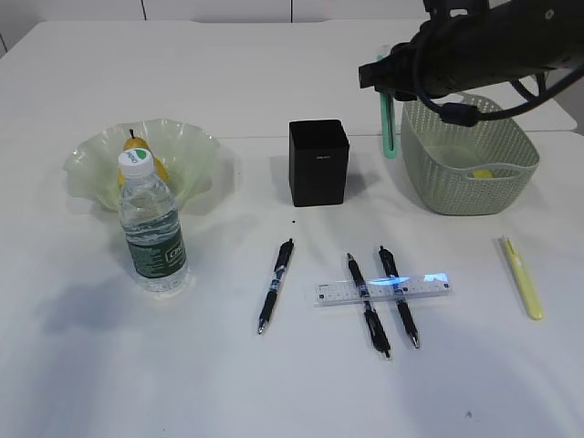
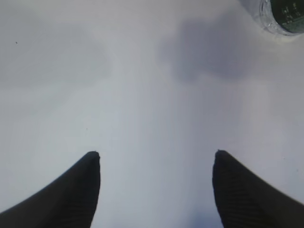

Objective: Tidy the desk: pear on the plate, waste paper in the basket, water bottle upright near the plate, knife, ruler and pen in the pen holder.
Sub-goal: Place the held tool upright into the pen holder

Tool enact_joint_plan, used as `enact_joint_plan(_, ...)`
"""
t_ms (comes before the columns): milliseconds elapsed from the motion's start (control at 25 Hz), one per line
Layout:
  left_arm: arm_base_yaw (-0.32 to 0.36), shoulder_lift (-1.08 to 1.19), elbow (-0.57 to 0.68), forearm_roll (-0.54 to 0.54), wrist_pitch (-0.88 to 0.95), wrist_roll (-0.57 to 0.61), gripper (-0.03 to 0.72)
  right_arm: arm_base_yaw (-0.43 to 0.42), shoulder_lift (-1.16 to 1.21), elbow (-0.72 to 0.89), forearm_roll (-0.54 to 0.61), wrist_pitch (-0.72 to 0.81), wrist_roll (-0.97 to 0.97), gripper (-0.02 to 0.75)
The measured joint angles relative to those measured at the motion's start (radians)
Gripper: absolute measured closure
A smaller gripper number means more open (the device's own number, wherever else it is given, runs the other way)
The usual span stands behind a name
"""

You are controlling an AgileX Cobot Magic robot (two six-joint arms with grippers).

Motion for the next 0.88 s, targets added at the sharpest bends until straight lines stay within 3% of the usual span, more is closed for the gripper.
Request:
enact_joint_plan(480, 0.0, 0.0, 0.0, 0.0, -0.008, 0.0, 0.169, 0.062, 0.2, -0.271, 0.002, -0.027, -0.011, 0.63)
enact_joint_plan(880, 0.0, 0.0, 0.0, 0.0, -0.008, 0.0, 0.169, 0.067, 0.296, -0.316, 0.004, -0.157, -0.011, 0.63)
